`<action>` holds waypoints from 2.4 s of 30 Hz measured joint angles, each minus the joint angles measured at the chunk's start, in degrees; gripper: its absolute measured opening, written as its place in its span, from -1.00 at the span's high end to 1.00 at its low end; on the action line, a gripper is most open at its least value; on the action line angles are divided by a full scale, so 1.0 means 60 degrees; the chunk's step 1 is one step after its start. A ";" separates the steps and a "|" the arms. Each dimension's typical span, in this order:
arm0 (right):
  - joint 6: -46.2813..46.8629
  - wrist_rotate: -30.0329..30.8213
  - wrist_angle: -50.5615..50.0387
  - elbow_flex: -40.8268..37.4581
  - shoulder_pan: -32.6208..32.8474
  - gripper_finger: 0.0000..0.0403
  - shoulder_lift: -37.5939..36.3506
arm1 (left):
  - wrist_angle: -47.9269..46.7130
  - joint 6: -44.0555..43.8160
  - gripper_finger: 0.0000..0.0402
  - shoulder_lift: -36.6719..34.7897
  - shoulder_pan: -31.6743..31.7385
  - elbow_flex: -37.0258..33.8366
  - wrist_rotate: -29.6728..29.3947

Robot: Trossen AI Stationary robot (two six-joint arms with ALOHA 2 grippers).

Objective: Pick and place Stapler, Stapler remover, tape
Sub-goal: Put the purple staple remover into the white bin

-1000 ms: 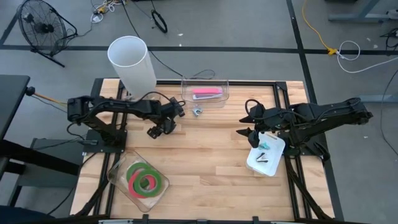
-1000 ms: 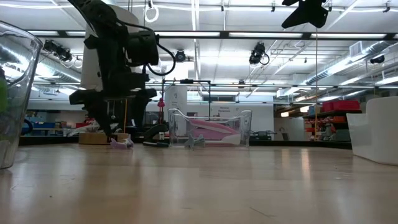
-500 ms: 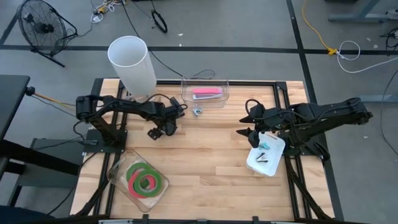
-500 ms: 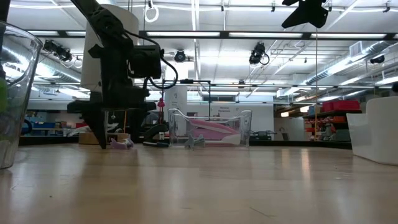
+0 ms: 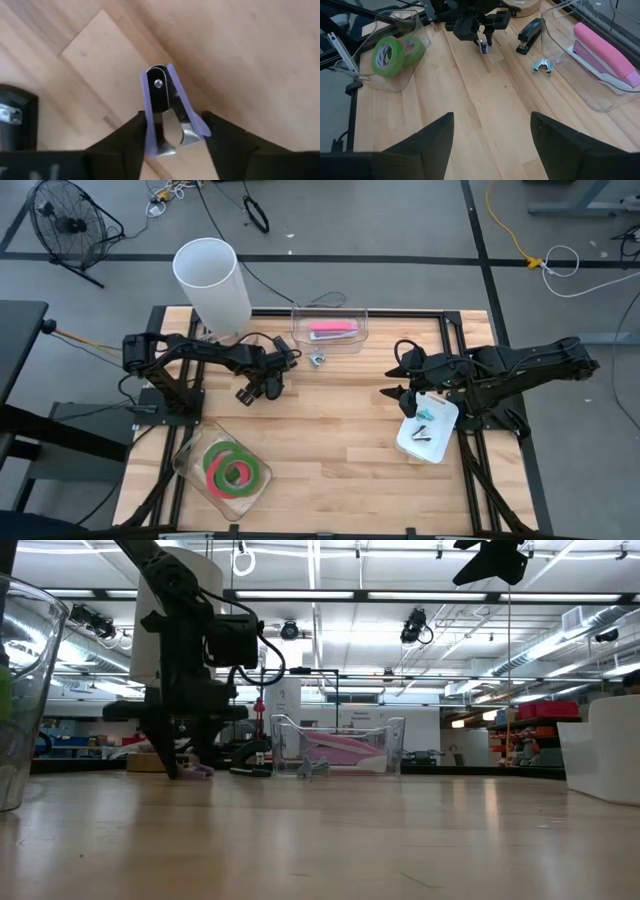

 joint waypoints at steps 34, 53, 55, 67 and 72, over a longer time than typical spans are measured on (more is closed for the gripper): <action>-0.1755 0.0339 0.2424 0.0000 0.0003 -0.29 -0.0004 | -0.0529 -0.2205 0.53 -0.0066 -0.0007 0.3894 -0.0005; -0.4656 0.2291 0.4336 0.0000 -0.0001 -0.30 -0.0047 | -0.0228 -0.2500 0.53 -0.0084 -0.0509 0.7910 0.0846; -0.4864 0.2468 0.4322 0.0000 0.0003 -0.29 -0.0047 | 0.0090 -0.2735 0.53 -0.0084 -0.0630 0.7930 0.0902; -0.4968 0.2129 0.4685 0.0000 0.0001 -0.29 -0.0046 | 0.2006 -0.4692 0.54 0.0256 -0.1062 0.7934 0.2225; -0.5000 0.1912 0.5866 0.0000 0.0003 -0.29 -0.0044 | 0.3707 -0.6351 0.54 0.0375 -0.1071 0.7933 0.3289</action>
